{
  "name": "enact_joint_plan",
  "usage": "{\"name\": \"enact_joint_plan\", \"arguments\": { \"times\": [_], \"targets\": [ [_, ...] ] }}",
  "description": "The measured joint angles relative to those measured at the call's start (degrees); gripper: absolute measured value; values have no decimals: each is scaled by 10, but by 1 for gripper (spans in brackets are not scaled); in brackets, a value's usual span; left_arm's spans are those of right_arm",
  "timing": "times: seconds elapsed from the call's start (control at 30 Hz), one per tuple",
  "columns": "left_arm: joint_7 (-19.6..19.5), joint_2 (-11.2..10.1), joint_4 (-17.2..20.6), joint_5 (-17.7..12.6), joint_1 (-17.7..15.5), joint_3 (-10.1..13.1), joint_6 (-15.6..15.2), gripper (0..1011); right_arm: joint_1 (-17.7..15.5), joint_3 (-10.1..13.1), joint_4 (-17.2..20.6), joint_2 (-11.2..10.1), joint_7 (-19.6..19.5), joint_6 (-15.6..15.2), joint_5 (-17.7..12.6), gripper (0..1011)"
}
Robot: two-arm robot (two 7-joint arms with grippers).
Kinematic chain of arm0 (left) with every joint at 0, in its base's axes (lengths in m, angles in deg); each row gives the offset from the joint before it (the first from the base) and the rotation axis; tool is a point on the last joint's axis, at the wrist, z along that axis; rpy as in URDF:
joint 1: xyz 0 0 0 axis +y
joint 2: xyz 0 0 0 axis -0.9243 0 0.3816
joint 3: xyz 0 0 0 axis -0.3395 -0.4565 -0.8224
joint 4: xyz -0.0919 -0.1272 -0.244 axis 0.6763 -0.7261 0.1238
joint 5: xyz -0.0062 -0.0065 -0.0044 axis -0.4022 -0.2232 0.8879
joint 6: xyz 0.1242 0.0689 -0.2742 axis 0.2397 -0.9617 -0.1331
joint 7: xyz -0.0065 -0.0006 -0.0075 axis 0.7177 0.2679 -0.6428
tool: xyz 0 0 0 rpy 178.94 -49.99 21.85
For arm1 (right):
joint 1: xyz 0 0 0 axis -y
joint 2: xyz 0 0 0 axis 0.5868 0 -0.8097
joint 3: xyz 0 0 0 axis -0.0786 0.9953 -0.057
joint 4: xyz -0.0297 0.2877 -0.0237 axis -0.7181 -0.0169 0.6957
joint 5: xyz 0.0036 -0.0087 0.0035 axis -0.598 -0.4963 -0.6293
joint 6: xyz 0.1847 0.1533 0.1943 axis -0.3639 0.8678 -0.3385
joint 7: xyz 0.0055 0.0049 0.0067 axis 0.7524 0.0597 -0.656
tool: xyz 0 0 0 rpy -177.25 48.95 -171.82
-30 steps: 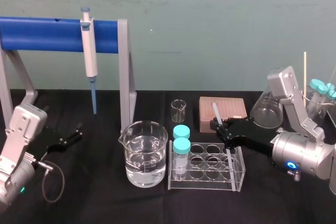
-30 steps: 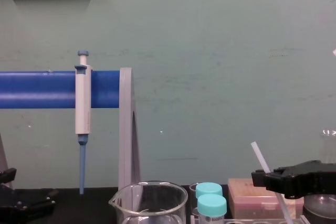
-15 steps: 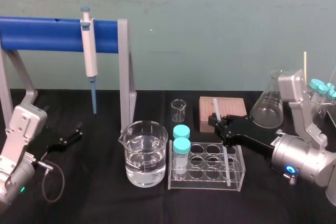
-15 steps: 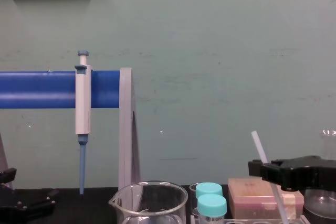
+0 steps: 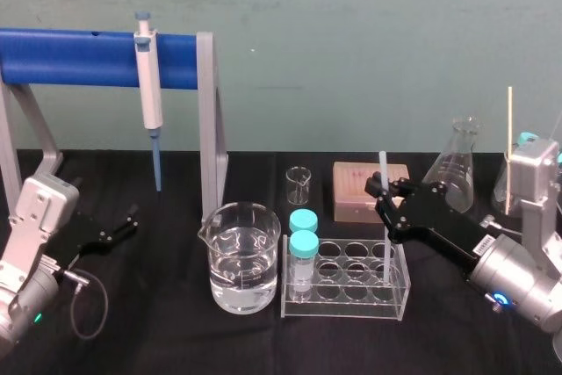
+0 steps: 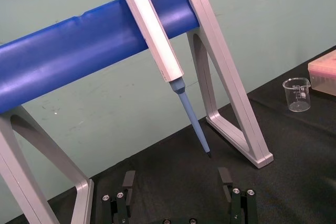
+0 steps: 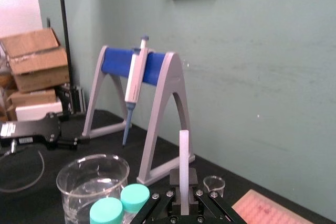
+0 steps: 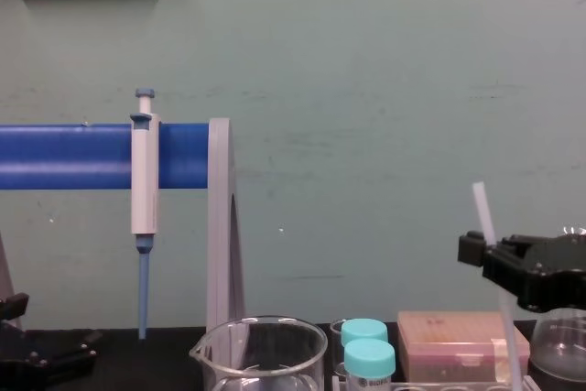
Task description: Pick up the stirring rod with one hand, then place it down.
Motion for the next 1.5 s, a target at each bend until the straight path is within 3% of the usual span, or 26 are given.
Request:
{"name": "enact_joint_plan", "arguments": {
  "times": [0.4, 0.73, 1.03, 1.5],
  "targets": [
    [0, 0, 0, 0, 0, 0, 0, 1000, -10, 29, 6, 18, 14, 22, -14, 71],
    [0, 0, 0, 0, 0, 0, 0, 1000, 46, 53, 7, 29, 33, 18, -35, 72],
    [0, 0, 0, 0, 0, 0, 0, 1000, 87, 51, -20, 39, 34, 22, -22, 71],
    [0, 0, 0, 0, 0, 0, 0, 1000, 92, 51, -22, 40, 34, 22, -16, 71]
  ]
}}
